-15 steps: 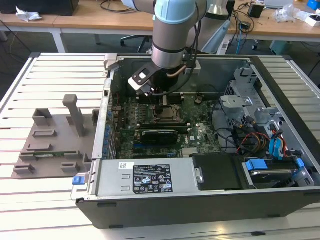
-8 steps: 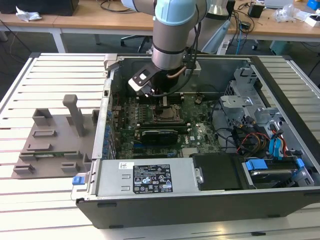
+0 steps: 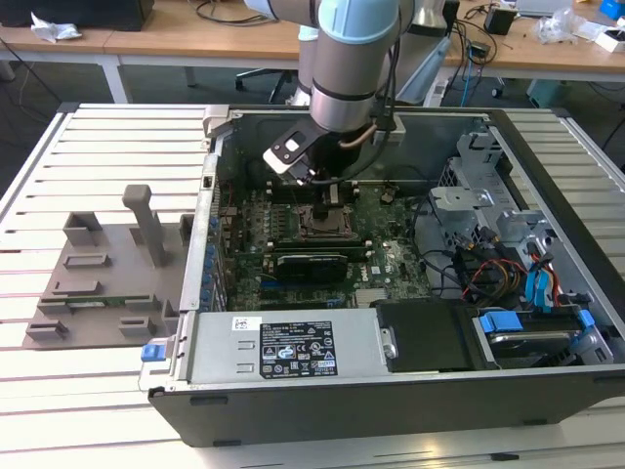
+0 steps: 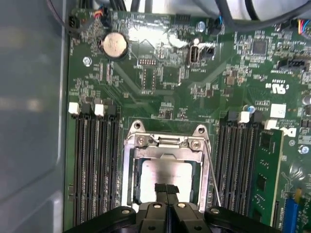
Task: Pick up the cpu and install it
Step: 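Close the cpu cover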
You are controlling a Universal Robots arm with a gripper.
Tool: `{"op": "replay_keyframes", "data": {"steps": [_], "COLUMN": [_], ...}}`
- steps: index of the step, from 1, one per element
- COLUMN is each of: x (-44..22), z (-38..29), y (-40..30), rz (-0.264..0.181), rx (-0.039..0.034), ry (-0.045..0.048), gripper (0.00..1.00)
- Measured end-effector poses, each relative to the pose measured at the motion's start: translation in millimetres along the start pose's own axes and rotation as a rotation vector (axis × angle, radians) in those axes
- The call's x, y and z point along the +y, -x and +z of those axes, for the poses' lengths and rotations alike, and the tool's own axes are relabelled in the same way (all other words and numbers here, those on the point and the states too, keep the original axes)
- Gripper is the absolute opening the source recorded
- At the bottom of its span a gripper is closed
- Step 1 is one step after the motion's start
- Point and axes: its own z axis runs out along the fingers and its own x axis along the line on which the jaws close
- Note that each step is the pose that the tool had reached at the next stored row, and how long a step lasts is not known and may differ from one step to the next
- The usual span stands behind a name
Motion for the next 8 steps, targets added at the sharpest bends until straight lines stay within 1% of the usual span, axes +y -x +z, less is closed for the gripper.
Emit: {"op": "replay_keyframes", "data": {"steps": [2,4,6,8], "x": [1.2,1.0,0.5,0.1], "z": [-3.6,-9.0,-18.5,-25.7], "y": [0.1,0.1,0.0,0.1], "rz": [0.0,0.0,0.0,0.0], "rx": [-0.0001,-0.0001,0.0,-0.0002], "ry": [-0.0006,-0.0006,-0.0005,-0.0007], "gripper": [0.11,0.11,0.11,0.11]}}
